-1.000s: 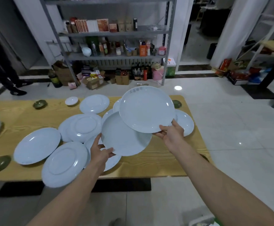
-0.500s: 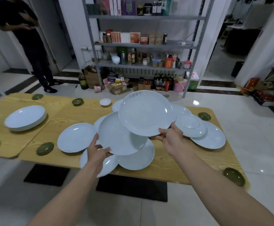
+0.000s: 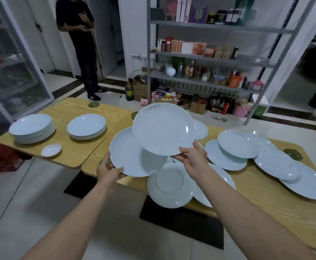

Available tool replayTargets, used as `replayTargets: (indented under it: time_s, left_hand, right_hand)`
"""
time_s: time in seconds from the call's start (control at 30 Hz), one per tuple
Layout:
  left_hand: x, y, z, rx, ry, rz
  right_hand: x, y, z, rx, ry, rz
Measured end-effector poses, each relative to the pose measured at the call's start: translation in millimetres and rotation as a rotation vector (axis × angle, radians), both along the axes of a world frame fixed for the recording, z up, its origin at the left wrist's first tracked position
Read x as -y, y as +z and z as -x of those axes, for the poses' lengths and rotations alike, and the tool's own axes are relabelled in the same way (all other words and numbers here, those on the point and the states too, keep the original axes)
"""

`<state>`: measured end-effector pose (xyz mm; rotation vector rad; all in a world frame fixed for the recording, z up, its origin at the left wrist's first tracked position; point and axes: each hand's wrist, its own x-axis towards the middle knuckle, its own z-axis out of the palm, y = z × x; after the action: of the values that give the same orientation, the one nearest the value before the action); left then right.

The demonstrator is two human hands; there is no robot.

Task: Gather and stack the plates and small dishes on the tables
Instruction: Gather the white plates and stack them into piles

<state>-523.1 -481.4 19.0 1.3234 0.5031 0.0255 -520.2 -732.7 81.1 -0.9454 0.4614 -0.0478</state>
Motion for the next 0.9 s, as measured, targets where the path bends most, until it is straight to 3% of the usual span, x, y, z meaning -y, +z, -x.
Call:
replayTargets:
  time_s: [0.3,0.63,0.9]
  left_hand:
    - [-113.4,-16.0,-58.7,0.005,0.129,-0.024]
    - [-232.5,-23.5,-172.1,-0.022,0.217,-0.087]
    - [-298.0,-45.0,-246.3,-0.067,0.180,-0.077]
  right_hand:
    - [-108.9,-7.5,-87.3,0.052,0.128,0.108]
    - [-219.8,-29.3,-218.7,-0.025,0.185,0.053]
    - [-271.4,-39.8,-277.7,-0.071,0.126,0.008]
